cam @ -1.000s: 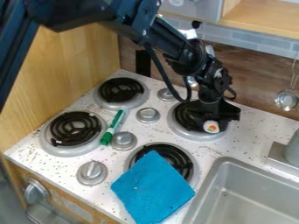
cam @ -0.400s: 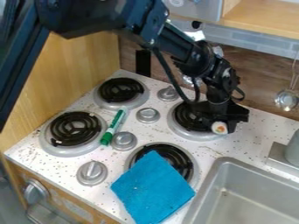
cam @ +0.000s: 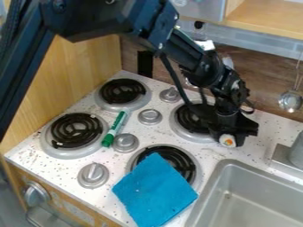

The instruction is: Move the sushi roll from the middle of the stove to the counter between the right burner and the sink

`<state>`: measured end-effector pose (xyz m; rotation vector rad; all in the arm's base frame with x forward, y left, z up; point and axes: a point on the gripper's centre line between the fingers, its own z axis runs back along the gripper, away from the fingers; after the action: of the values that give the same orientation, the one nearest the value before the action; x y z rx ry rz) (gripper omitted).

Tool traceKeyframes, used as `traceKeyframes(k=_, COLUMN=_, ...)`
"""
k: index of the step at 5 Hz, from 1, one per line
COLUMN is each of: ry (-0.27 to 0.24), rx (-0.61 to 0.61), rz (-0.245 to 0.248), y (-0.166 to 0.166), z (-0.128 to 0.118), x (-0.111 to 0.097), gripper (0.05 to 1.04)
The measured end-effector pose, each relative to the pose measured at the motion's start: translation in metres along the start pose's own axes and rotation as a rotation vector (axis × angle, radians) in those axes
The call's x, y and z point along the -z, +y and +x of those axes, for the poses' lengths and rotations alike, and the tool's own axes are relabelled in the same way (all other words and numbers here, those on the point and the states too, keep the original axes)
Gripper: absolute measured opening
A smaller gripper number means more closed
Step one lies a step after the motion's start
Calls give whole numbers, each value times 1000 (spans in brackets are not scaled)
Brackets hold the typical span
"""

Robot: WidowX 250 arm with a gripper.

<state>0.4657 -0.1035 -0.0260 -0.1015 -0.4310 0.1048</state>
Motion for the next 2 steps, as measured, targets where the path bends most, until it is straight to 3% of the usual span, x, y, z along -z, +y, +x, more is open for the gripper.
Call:
traceKeyframes(k=1, ry=-4, rx=43, rz=11, y=-6, z=-9, x=3, gripper=723)
traceKeyframes(k=2, ry=-4, rx=38, rz=32, y=-6, z=-13, x=4, gripper=959)
